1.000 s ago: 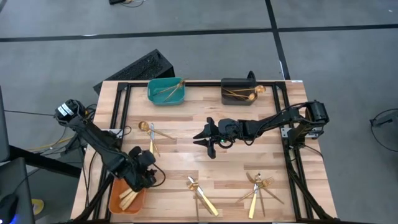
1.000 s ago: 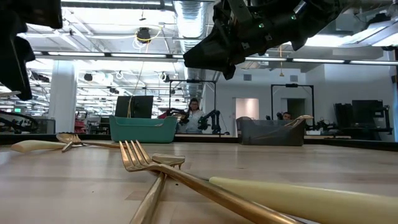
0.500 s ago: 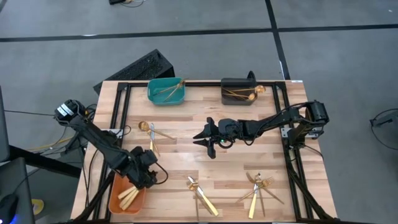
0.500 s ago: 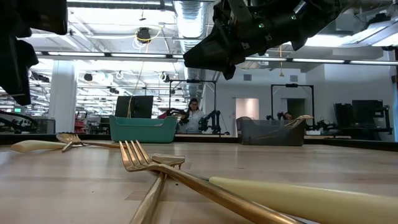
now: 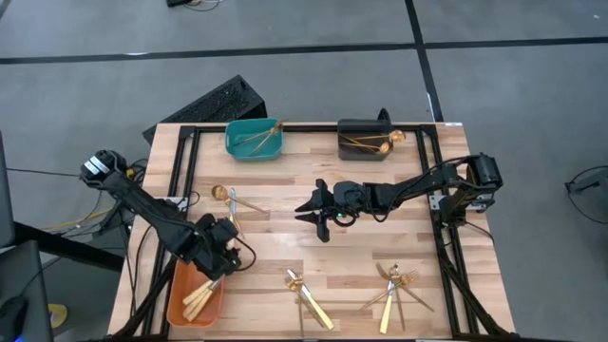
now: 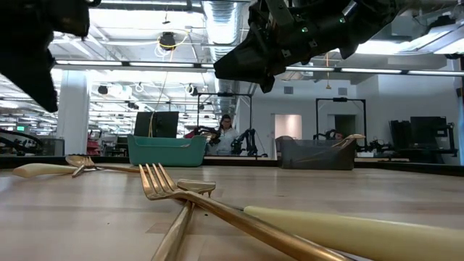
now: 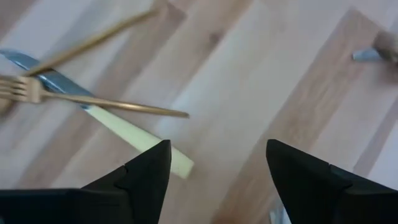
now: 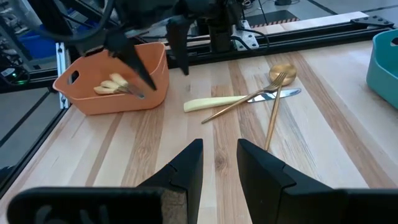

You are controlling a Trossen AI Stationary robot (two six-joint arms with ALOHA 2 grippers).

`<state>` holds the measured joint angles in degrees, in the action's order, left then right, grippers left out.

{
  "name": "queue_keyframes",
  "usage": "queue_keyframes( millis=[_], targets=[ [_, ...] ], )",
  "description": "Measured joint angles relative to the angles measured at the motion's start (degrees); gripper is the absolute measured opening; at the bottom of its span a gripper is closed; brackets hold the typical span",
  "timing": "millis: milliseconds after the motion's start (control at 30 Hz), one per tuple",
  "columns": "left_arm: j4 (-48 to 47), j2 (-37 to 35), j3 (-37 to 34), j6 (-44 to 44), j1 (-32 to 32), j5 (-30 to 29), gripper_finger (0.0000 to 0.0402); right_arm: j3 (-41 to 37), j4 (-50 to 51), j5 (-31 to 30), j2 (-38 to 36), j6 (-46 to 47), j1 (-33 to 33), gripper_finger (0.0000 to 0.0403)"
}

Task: Sort silverware by color (type)
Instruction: Put the gold spoon into the black bin

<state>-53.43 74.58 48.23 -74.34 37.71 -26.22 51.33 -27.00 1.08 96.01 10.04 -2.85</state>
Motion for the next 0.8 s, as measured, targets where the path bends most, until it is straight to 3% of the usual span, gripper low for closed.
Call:
queue_keyframes(
  millis=[167,400,633,800],
  targets=[
    [-2.34,-4.44,0.0,-1.22,0.0,-3.94,0.0236,0.0,0.01,-0.02,0.0,0.01,0.01,0.0124],
    [-2.61,-7.23,-0.1,1.95,-0.23,-17.92,0.0223,0.03,0.6,-3.28,1.03,0.13,1.75,0.0124],
    [-2.75,-7.12,-3.24,4.1,-4.91,-17.83,0.02,2.71,-0.27,-4.36,9.31,4.99,4.42,0.0124],
    [-2.79,-8.07,-3.17,5.76,-5.66,-21.16,0.0182,13.6,3.44,-4.05,18.62,3.74,4.7,0.012]
  ],
)
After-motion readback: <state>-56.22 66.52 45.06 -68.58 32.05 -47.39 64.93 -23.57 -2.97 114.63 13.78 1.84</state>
